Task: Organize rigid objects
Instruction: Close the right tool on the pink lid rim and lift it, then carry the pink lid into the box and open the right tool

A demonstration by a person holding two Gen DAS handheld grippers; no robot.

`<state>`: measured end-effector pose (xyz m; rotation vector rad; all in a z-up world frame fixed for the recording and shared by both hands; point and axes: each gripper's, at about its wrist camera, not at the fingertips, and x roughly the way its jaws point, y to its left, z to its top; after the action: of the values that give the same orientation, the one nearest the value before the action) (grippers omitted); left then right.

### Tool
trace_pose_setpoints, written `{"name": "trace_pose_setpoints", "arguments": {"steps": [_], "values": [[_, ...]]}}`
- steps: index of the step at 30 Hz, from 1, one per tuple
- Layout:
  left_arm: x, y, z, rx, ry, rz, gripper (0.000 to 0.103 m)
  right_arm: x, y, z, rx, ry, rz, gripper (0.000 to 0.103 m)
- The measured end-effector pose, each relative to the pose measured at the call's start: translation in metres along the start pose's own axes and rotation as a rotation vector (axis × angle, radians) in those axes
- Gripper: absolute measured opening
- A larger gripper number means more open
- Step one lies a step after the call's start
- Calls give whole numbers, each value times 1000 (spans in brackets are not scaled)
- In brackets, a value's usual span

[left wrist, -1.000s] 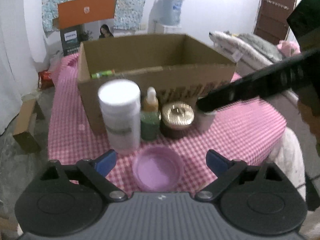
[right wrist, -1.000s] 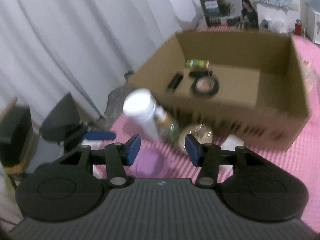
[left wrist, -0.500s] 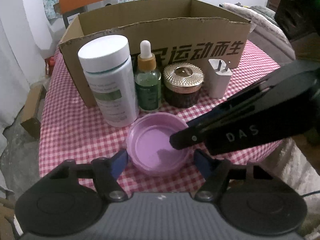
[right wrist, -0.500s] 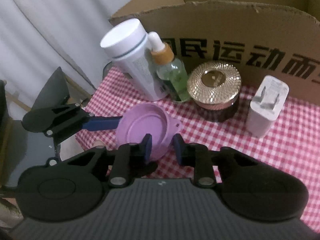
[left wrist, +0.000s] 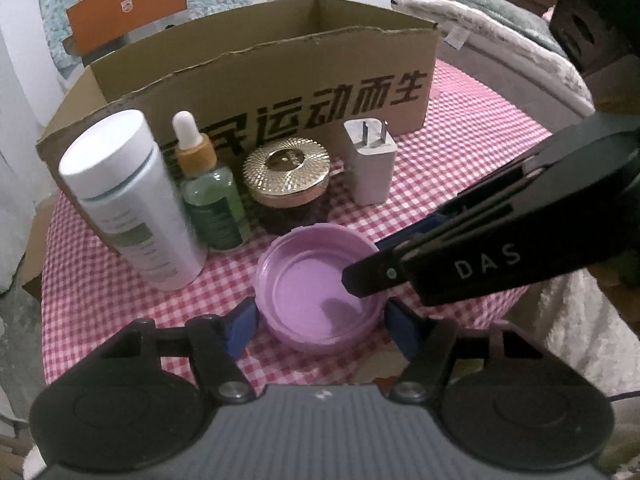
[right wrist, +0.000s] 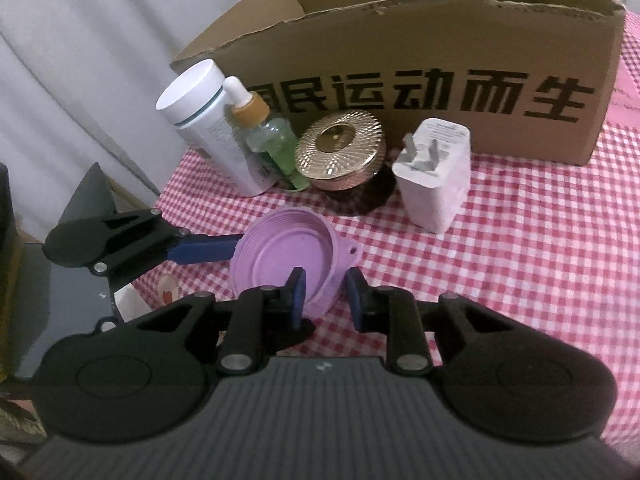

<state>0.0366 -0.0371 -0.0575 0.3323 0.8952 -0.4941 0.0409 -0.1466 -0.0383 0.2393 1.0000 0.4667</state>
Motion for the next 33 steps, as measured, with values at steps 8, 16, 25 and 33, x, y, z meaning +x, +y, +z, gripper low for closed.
{"name": "trace_pose_setpoints", "arguments": {"steps": [8,16,25,33], "values": [[7,3,6,-29,14,-2,74,-1,-4,-1,7,-15,18,23],[7,2,6,-32,9,3,74,-3,-1,-2,5,-24,15,23],[-12,-4,4,-16,-9,20,74,-13,8,-4,-12,-38,15,23],[-73,-7,18,23,-142,82,74,-59,37,1,-49,-165,39,23]]}}
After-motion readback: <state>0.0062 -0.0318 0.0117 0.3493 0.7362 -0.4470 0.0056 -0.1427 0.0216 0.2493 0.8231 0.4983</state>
